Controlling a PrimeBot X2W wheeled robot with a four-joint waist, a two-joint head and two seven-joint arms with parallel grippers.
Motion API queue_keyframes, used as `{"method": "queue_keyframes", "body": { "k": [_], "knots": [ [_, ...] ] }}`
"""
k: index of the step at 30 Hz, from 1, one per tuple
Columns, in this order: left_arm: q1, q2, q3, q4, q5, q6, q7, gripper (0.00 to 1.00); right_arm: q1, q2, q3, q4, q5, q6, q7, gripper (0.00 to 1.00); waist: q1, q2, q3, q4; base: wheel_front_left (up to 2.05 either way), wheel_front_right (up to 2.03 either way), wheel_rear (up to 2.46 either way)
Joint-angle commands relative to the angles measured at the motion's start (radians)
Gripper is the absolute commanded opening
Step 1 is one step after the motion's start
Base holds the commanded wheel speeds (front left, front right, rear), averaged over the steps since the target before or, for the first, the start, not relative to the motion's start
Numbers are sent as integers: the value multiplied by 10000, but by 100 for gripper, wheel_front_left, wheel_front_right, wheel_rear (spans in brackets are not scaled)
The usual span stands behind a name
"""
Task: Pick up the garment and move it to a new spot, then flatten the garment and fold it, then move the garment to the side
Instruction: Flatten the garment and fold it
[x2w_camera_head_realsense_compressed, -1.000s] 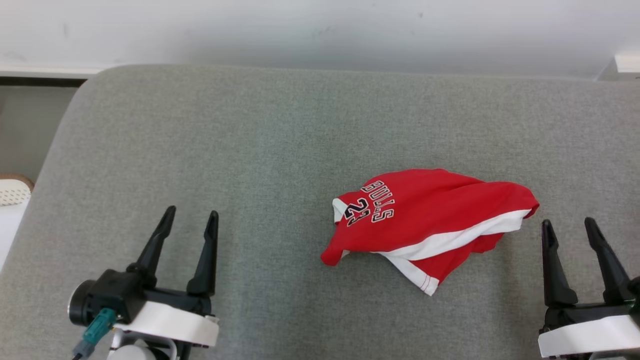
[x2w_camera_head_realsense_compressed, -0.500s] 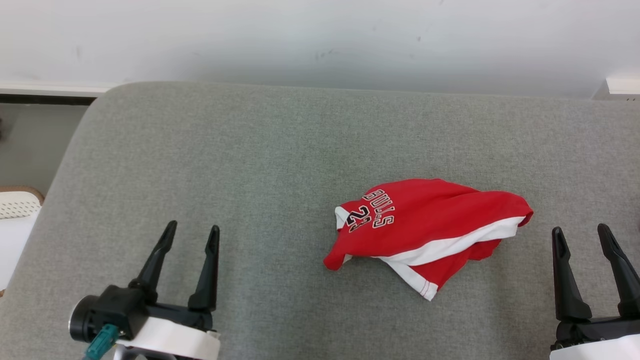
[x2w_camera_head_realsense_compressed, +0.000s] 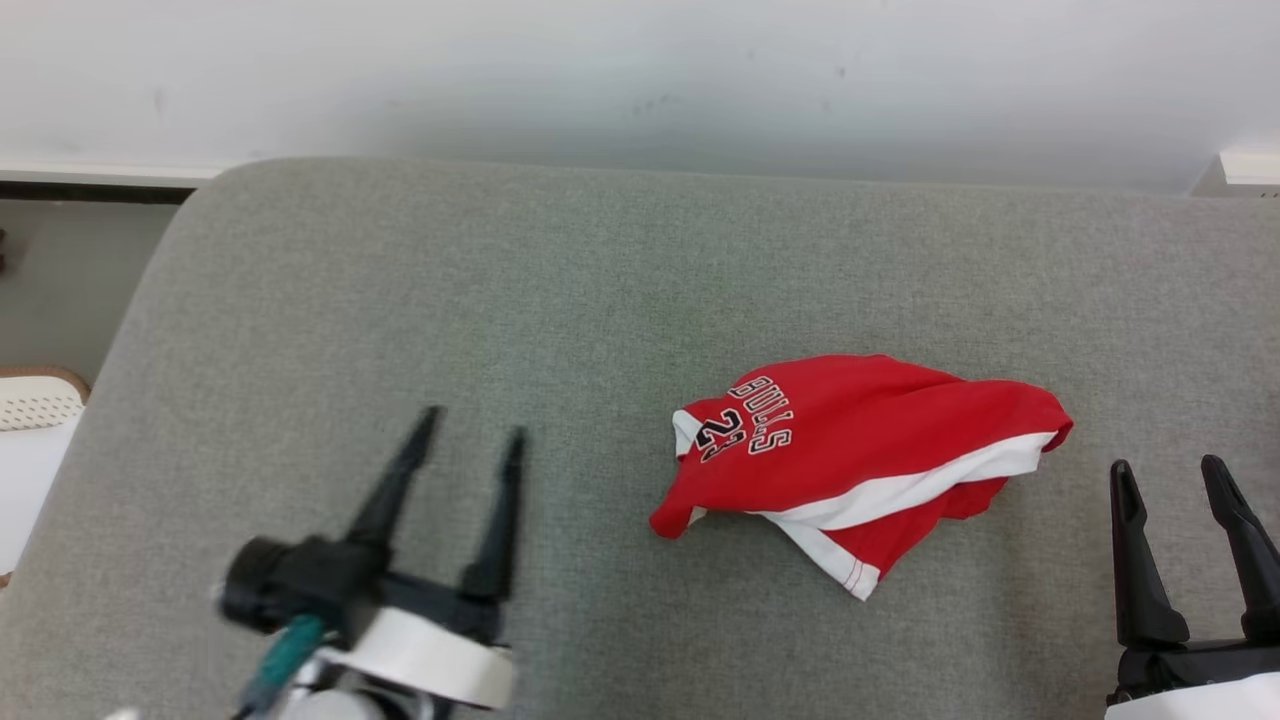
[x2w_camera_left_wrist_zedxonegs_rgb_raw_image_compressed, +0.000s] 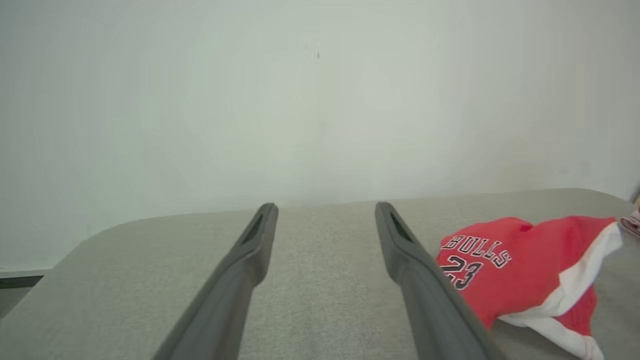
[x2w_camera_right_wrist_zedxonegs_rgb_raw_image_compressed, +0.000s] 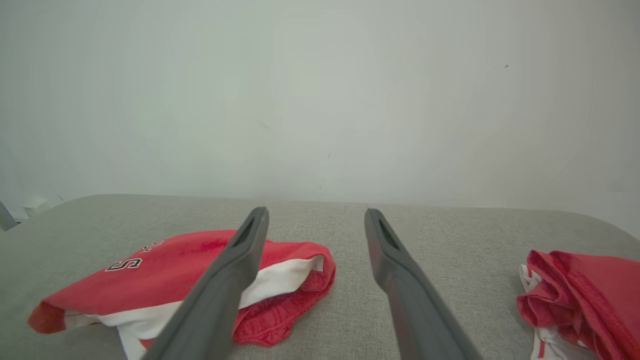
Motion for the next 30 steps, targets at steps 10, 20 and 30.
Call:
{"method": "queue_keyframes", "body": {
  "k": [10,20,30],
  "knots": [
    [-1332,-706,-2353,1585,235,-1191,1587,100,-214,-6,207,169,146,-30,-9,100,0,0,460,-307,0,0,0],
    [-2171,-561,-2772,2832,125,-1358,1534,0,-171,-6,131,344,175,-30,-118,100,0,0,527,-500,0,0,0],
    [-2762,737,-4963,-541,-772,-1479,3336,0,-94,-4,-2,558,253,-30,-165,100,0,0,386,-194,0,0,0]
  ]
}}
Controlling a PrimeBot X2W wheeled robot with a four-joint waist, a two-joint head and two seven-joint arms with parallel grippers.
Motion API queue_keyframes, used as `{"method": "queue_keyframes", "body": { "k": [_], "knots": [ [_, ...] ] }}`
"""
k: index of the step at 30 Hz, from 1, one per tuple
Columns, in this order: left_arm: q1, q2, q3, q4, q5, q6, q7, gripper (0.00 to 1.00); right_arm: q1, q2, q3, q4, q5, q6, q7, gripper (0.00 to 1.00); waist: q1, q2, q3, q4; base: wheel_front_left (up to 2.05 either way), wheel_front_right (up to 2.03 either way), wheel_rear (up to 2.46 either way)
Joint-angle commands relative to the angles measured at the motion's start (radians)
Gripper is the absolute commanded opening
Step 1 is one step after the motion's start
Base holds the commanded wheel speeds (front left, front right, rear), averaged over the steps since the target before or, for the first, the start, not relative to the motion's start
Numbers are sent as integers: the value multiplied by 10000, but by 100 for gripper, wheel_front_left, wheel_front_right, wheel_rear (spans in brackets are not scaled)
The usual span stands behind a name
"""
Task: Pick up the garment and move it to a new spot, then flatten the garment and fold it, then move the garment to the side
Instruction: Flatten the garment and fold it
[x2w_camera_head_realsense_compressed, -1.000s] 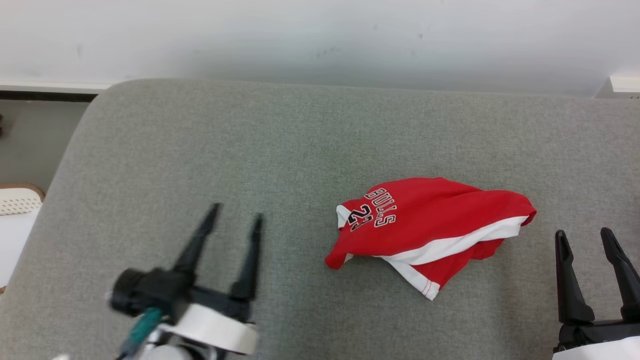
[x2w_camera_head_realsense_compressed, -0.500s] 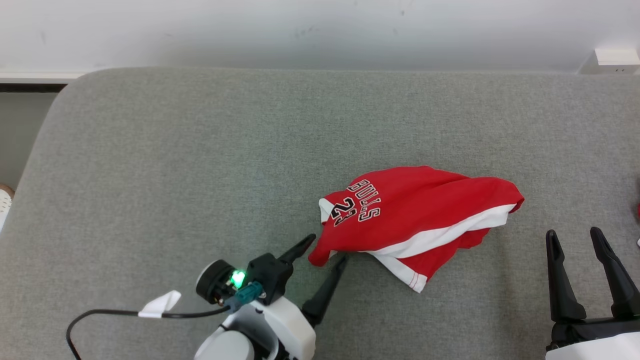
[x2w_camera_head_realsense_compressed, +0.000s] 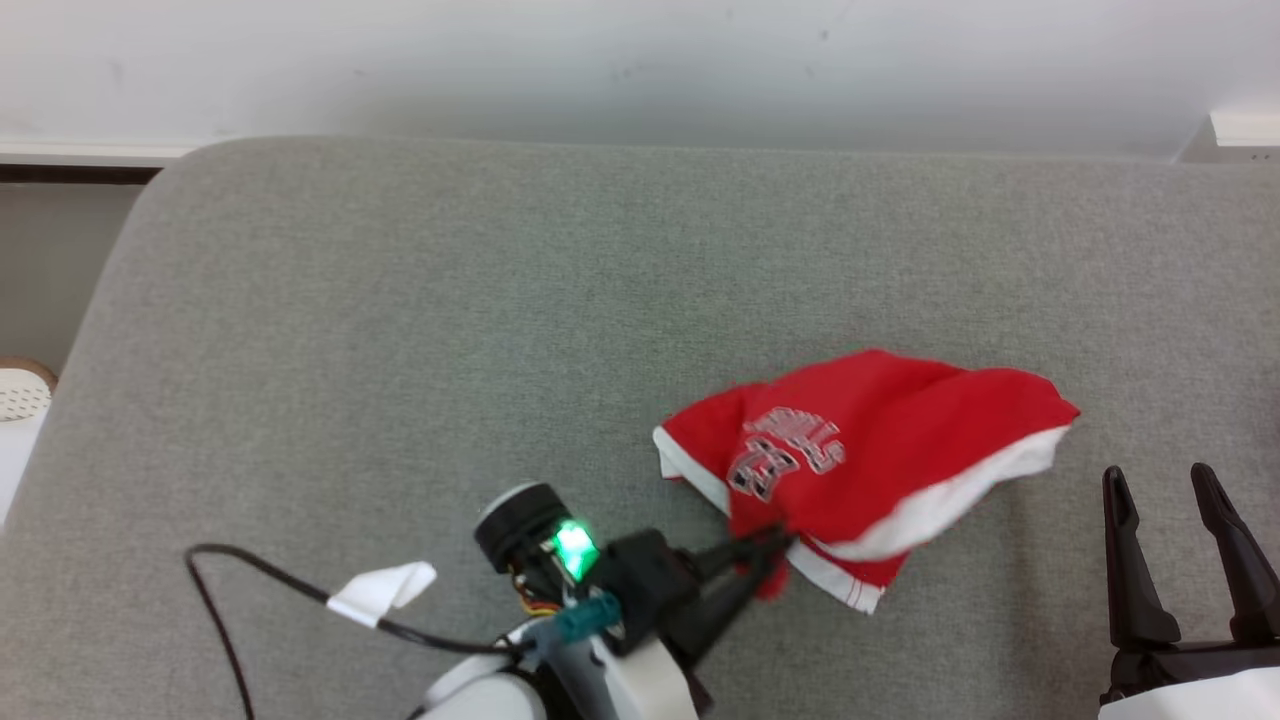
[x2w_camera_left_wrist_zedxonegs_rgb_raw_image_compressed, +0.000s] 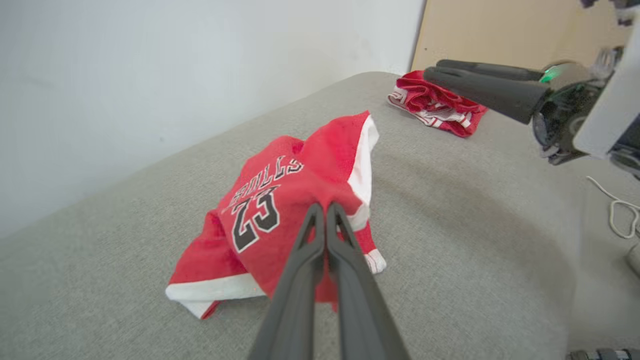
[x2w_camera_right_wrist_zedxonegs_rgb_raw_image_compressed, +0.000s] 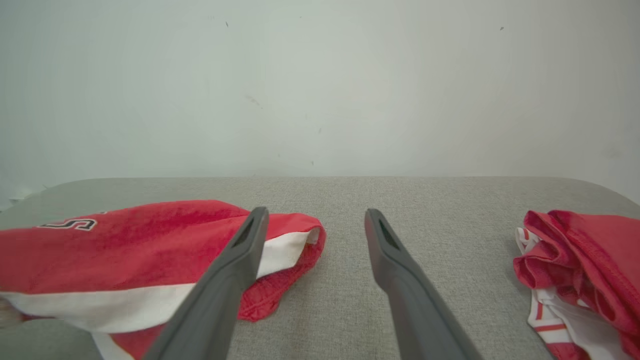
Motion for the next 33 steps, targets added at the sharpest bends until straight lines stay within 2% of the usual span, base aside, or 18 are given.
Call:
{"method": "queue_keyframes", "body": {
  "k": [1,5,9,13,17,25,28,33],
  "knots": [
    [-262,339,-264,-598,-181,-23,320,0,36,-5,-31,66,109,-30,-32,100,0,0,-60,60,0,0,0],
    [-677,869,-893,-2237,-976,-24,1122,0,47,-4,-40,265,221,-30,-94,100,0,0,-153,122,0,0,0],
    [-924,930,-851,-3185,-1536,-25,1439,0,62,-2,-22,412,261,-30,-155,100,0,0,-215,140,0,0,0],
    [-867,886,-144,-3385,-2280,494,1766,0,68,-4,38,506,328,-30,-192,100,0,0,-228,89,0,0,0],
    [-745,787,494,-2117,-2839,923,1722,0,4,-5,65,560,391,-30,-211,100,0,0,-127,-8,0,0,0],
    [-1750,-9,804,1234,-3379,703,1406,0,-213,-2,166,723,427,-30,-167,100,0,0,14,-353,0,0,0],
    [-2231,-379,1076,2812,-3758,752,1522,0,-229,-4,253,770,467,-30,-129,100,0,0,61,-538,0,0,0],
    [-3100,-905,1613,5571,-4479,579,1419,0,-307,-5,482,824,562,-30,-107,100,0,0,224,-890,0,0,0]
  ]
}}
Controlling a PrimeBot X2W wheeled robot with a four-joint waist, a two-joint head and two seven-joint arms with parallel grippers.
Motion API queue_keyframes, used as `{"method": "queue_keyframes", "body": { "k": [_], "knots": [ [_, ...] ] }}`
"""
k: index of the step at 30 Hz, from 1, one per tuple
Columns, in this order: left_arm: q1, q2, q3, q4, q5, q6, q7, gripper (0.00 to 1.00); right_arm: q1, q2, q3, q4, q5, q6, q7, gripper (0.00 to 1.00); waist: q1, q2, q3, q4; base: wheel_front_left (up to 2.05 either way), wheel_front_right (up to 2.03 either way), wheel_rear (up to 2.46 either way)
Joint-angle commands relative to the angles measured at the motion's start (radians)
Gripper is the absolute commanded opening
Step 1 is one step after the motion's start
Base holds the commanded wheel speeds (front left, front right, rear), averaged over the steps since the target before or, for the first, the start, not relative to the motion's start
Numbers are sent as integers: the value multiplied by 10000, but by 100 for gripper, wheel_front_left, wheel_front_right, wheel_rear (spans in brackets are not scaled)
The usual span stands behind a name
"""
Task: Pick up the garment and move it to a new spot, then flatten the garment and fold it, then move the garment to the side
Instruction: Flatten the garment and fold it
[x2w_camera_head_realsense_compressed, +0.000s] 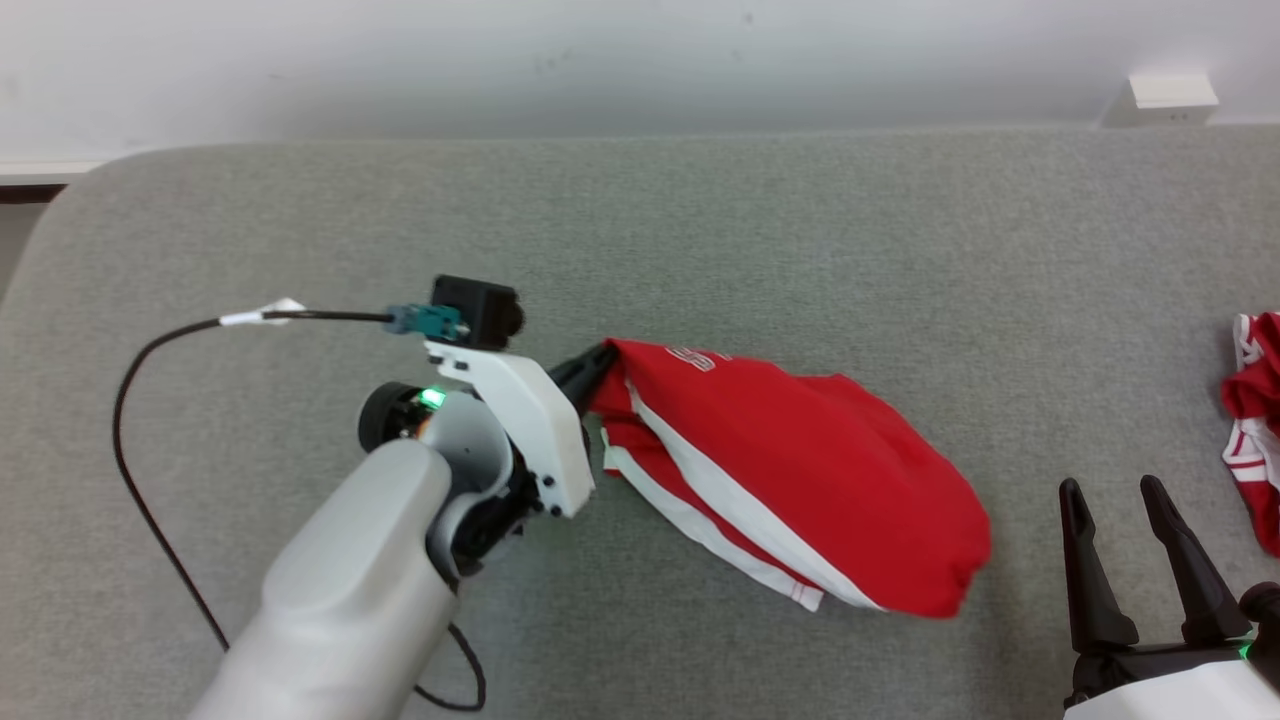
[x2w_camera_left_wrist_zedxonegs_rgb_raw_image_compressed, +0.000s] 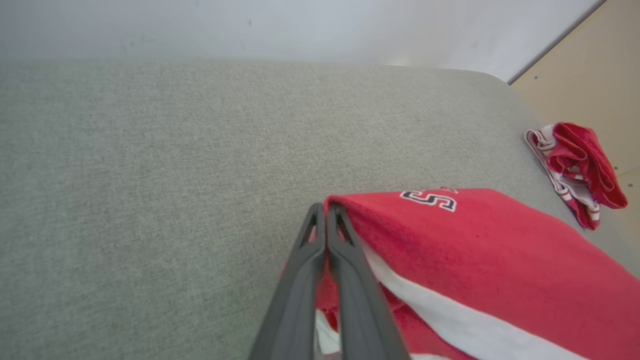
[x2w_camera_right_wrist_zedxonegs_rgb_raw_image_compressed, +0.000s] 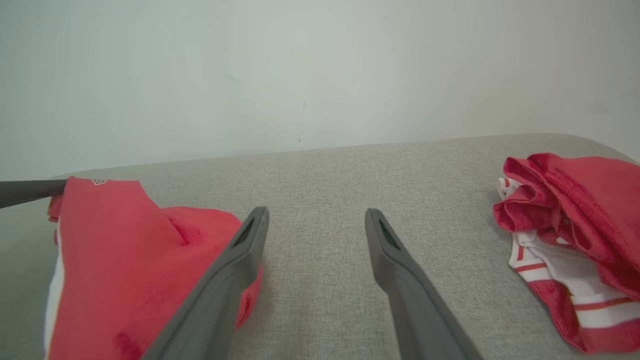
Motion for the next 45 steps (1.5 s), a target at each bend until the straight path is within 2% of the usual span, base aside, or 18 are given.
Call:
{"method": "queue_keyframes", "body": {
  "k": [1,4,5,6,10,14,17,19,21,24,27,30,35,45],
  "knots": [
    [-171,-55,84,295,-179,-50,-133,0,-114,-9,16,15,57,-30,-21,100,0,-1,91,-118,0,0,0],
    [-621,-218,134,1535,-274,-279,-474,0,-177,-7,87,64,94,-30,-44,100,0,-1,185,-263,0,0,0],
    [-751,-231,100,1876,-201,-327,-631,25,-186,-7,100,78,82,-30,-59,100,0,-1,203,-289,0,0,0],
    [-846,-279,63,2181,-152,-396,-821,100,-191,-9,117,90,83,-30,-74,100,0,-1,223,-303,0,0,0],
    [-1078,-404,-85,2903,-16,-511,-1923,100,-233,-9,198,84,24,-30,-106,100,0,-1,252,-219,0,0,0],
    [-892,-281,-239,3119,270,-566,-3391,100,-243,-7,351,-54,-141,-30,-126,100,0,-1,172,-76,0,0,0],
    [-474,-92,-234,3046,635,-352,-4473,100,-176,-9,425,-224,-291,-30,-52,100,0,-1,88,65,0,0,0],
    [-196,123,-70,2710,814,-35,-4855,100,-115,-9,462,-336,-371,-30,-1,100,0,-1,10,170,0,0,0],
    [234,370,155,2108,1185,478,-4977,100,-53,-7,455,-461,-451,-30,41,100,0,-1,-62,309,0,0,0],
    [1217,844,1007,99,2024,1460,-4986,100,17,-10,426,-633,-480,-30,134,100,0,-1,-142,476,0,0,0],
    [2580,1210,1952,-1924,2755,2224,-4988,100,74,-9,351,-789,-544,-30,211,100,0,-1,-258,629,0,0,0],
    [3775,1518,2694,-3405,3313,2696,-4989,100,110,-10,318,-859,-621,-30,282,100,0,-1,-374,735,0,0,0],
    [5324,1874,3434,-4955,3762,3087,-4990,100,226,-10,243,-953,-706,-30,406,100,0,-1,-560,888,0,0,0],
    [6791,2110,3329,-6219,3722,3270,-4843,100,644,-7,133,-1014,-753,-31,661,100,0,-1,-1014,982,0,0,0]
  ]
}}
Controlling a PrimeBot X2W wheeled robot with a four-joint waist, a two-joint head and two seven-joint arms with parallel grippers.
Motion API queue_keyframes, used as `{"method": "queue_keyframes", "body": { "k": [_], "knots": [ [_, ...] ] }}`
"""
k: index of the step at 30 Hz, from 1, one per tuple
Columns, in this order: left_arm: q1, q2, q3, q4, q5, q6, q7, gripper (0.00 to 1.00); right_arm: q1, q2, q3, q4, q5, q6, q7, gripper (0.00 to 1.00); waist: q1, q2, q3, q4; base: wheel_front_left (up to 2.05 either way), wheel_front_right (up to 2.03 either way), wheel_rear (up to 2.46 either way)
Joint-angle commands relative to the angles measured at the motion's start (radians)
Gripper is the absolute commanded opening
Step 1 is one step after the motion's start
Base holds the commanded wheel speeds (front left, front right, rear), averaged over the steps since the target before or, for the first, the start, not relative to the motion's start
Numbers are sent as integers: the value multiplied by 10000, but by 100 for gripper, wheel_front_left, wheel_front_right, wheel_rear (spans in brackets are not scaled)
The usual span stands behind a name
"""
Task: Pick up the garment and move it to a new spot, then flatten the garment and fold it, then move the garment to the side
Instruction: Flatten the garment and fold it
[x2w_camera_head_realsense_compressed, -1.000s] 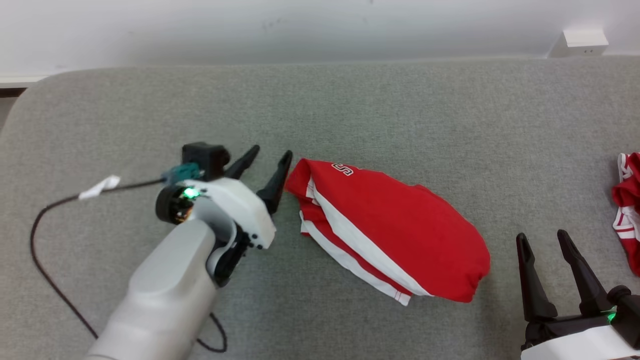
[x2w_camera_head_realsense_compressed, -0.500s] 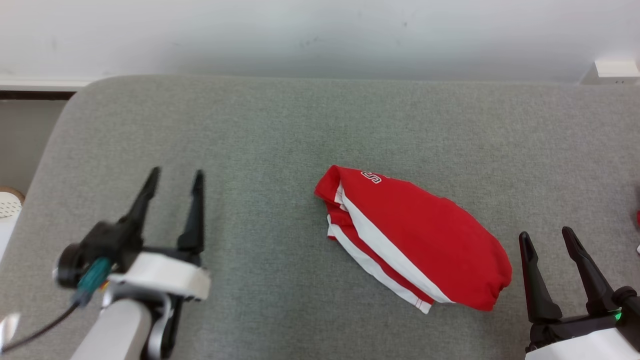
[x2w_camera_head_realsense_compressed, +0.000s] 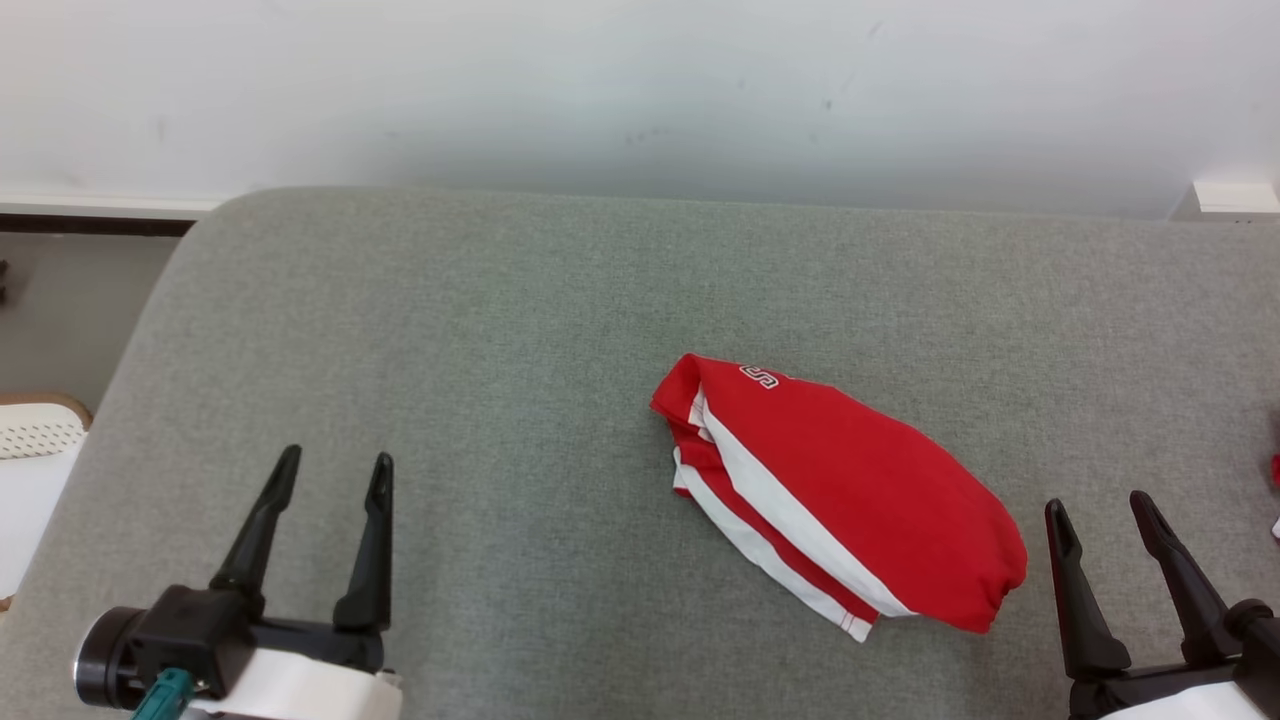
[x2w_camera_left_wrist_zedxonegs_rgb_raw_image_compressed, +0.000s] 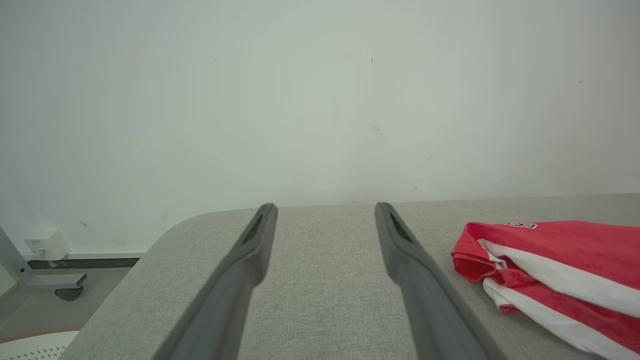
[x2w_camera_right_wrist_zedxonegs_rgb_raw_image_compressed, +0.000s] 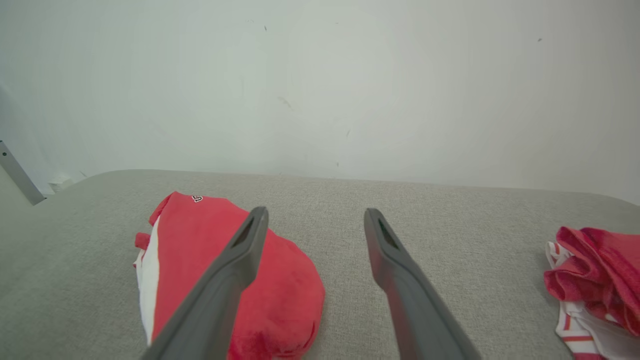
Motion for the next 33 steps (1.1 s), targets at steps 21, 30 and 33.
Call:
{"method": "queue_keyframes", "body": {
  "k": [21,30,33],
  "knots": [
    [120,-25,-106,-73,-243,7,-3,100,206,-7,-10,-64,-11,-31,149,100,1,0,-180,55,0,0,0],
    [108,-16,-111,-54,-262,24,-39,100,358,-5,320,2,-108,-31,234,100,1,0,-145,32,0,0,0],
    [92,-39,-151,-13,-282,1,-49,100,704,-4,995,-37,-245,-31,485,100,1,0,-162,62,0,0,0]
  ]
}}
